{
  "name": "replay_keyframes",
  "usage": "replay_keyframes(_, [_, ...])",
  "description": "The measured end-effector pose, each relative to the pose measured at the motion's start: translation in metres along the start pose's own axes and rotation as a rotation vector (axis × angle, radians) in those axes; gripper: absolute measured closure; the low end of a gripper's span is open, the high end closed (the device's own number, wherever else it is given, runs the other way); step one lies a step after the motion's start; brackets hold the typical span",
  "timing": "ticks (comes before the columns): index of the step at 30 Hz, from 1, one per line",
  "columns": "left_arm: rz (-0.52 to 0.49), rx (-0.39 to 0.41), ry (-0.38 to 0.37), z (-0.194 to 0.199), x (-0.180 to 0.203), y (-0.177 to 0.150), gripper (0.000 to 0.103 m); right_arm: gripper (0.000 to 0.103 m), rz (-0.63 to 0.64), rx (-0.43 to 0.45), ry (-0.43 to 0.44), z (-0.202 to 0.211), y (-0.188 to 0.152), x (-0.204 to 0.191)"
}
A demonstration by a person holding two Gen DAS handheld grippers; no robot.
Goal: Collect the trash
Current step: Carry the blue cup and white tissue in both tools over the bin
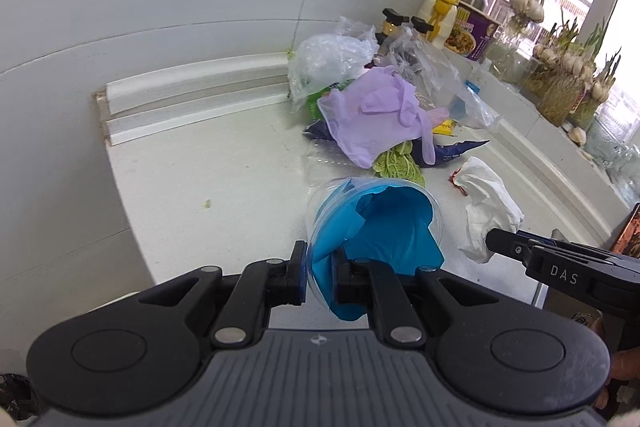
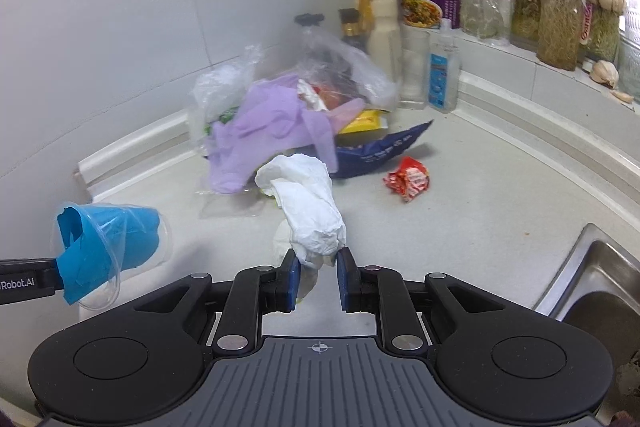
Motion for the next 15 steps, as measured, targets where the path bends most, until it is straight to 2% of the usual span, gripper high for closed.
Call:
replay_keyframes(8, [0.06, 0.008, 0.007, 0.024, -0.033, -0.009, 0.093, 0.086, 0.057, -0.006, 0.042, 0.009, -0.006, -0.047])
replay_keyframes(15, [0.126, 0.009, 0.052, 0.04, -0.07, -0.017, 0.093, 0.086, 0.096, -0.017, 0.092, 0.008, -0.01, -0.085])
Point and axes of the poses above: each gripper's, at about its wrist camera, not at the fingertips, and z roughly against the way its jaws point, x to its right, y to its top, the point moved 8 cm from there along -z, roughly the way its jaws point, and after that the axes turned 5 degrees about y, right-handed, at the moved point
